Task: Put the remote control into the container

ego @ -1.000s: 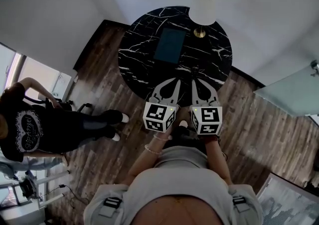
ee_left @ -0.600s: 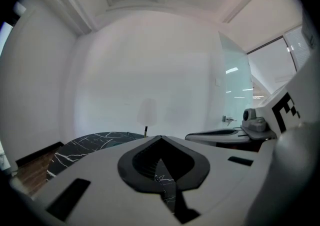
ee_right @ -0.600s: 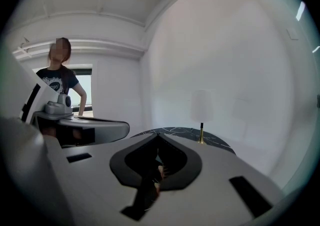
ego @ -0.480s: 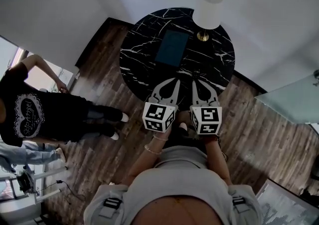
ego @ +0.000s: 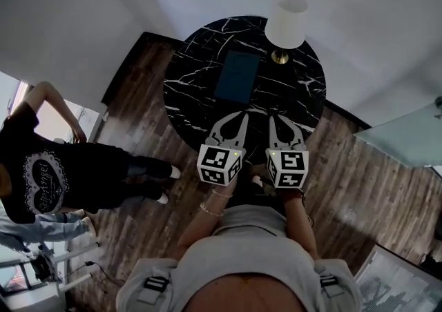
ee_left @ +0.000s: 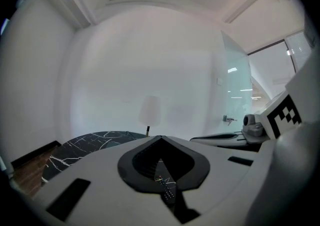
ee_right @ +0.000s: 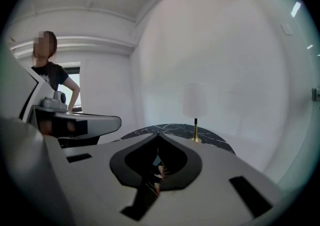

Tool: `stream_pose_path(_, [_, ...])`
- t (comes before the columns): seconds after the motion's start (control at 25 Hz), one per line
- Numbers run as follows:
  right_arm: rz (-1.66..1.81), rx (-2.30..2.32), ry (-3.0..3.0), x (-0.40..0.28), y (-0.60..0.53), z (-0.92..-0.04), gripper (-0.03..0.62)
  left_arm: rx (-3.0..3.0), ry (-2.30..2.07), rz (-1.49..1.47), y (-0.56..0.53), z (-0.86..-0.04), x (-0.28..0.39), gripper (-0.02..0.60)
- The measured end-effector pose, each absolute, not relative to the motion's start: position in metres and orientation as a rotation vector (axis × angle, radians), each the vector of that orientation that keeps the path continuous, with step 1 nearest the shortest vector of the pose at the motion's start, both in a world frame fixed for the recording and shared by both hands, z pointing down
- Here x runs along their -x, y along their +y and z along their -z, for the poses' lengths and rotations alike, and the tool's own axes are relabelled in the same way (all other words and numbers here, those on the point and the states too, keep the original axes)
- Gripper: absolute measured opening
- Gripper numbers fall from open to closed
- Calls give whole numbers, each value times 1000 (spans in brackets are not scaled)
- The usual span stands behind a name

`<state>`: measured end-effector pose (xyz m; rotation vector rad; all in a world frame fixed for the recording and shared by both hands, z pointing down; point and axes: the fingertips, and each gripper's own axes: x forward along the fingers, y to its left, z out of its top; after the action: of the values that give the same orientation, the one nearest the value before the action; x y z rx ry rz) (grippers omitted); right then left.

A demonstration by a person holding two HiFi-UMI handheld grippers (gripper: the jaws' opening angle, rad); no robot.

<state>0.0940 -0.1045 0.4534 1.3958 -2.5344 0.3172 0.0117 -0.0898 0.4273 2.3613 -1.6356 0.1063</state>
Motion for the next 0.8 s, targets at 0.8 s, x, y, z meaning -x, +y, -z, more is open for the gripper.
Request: stream_pose_path(0.8, [-438,-1372,-2285,-80,-153,-533,12,-2335,-1476,-191,-139,-474,14,5])
